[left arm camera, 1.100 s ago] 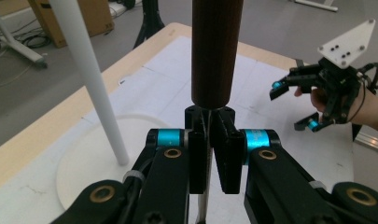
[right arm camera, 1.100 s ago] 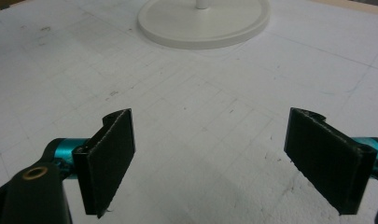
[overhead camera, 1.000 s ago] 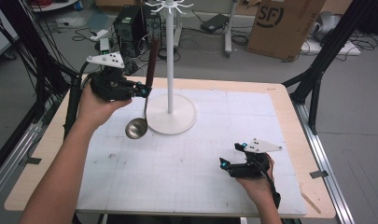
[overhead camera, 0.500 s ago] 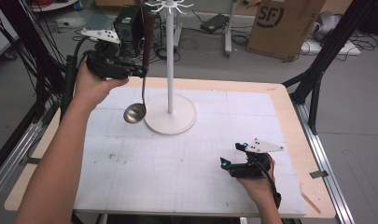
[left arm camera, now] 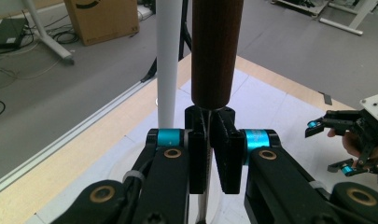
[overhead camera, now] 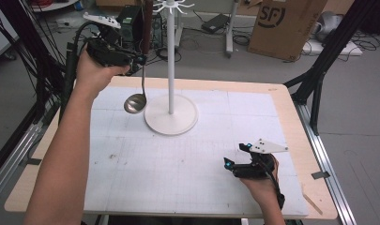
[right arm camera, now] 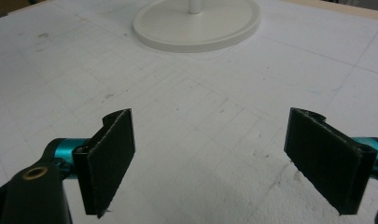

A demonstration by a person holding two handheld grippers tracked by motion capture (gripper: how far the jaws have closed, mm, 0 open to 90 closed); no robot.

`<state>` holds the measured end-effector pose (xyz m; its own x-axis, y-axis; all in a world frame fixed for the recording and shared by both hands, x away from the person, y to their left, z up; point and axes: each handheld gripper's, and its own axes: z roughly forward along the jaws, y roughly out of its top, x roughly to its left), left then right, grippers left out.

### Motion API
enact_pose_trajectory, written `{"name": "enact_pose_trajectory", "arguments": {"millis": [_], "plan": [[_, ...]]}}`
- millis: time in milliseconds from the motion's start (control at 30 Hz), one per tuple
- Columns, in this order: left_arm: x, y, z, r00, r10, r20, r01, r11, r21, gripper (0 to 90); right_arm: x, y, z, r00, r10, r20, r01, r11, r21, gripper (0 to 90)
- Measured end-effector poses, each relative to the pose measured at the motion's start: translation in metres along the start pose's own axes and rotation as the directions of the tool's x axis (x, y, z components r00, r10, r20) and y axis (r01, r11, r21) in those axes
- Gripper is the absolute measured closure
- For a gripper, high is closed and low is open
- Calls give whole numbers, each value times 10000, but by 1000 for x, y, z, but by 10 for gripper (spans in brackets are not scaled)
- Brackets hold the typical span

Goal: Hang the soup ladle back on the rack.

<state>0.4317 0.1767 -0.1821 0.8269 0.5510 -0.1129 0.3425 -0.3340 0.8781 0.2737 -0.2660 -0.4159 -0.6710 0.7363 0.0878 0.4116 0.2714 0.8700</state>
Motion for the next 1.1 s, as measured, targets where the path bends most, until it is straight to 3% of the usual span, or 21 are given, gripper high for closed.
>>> {"name": "enact_pose_trajectory", "arguments": {"millis": [333,833,900,1100], "plan": [[-1,3,12,9999,63,-135,-58,9995,307,843,-1,-1,1,10000,-62,20,62,10000,64,150],[-4,4,32,9988,-28,-493,40,9997,240,833,0,1,-3,10000,-49,26,50,10000,-84,150],[-6,3,33,9975,37,-708,-27,9999,136,827,-1,1,-3,10000,-48,38,48,9999,-110,150],[-10,2,28,9990,57,-452,-71,9995,-318,736,0,1,-5,10000,-49,40,50,9999,-126,150]]}}
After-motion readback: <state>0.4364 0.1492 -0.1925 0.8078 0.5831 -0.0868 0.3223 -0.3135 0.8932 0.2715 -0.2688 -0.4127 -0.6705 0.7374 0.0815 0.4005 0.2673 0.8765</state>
